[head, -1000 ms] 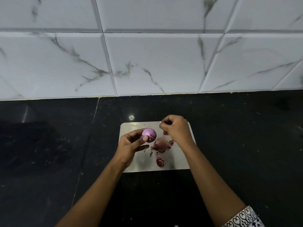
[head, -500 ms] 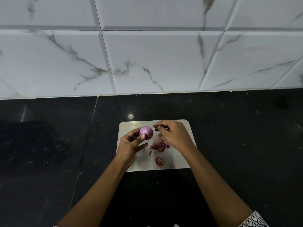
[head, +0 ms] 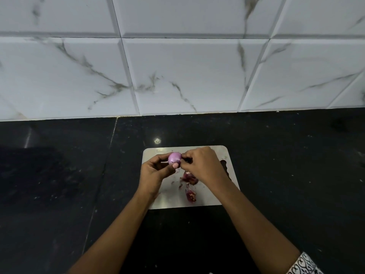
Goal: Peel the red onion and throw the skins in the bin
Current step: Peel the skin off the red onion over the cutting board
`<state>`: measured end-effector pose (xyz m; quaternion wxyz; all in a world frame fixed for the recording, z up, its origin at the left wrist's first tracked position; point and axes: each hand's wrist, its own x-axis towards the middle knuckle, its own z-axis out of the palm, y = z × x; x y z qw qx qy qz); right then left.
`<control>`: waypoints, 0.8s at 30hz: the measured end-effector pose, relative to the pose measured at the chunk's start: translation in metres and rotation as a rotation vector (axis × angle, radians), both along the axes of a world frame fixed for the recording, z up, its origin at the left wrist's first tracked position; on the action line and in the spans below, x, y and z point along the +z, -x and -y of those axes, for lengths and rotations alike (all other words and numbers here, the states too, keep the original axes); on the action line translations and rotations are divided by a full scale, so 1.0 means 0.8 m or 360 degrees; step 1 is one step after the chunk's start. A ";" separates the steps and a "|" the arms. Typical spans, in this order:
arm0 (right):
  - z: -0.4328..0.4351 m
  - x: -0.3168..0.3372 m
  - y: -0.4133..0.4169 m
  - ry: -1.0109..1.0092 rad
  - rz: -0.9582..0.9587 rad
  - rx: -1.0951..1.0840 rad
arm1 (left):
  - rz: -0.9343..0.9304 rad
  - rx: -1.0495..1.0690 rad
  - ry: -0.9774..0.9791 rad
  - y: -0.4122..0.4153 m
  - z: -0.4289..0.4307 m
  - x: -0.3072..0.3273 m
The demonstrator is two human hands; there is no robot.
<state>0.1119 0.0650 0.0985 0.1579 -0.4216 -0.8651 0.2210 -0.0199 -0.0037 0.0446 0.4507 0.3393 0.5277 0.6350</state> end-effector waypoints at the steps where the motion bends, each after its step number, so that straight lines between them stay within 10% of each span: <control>1: 0.003 -0.003 0.002 -0.0029 -0.0004 -0.0016 | -0.0042 0.0012 -0.0012 0.001 0.000 0.000; 24: 0.009 -0.015 0.013 -0.0132 -0.0101 -0.0161 | -0.0062 0.0010 -0.0064 0.007 0.005 -0.013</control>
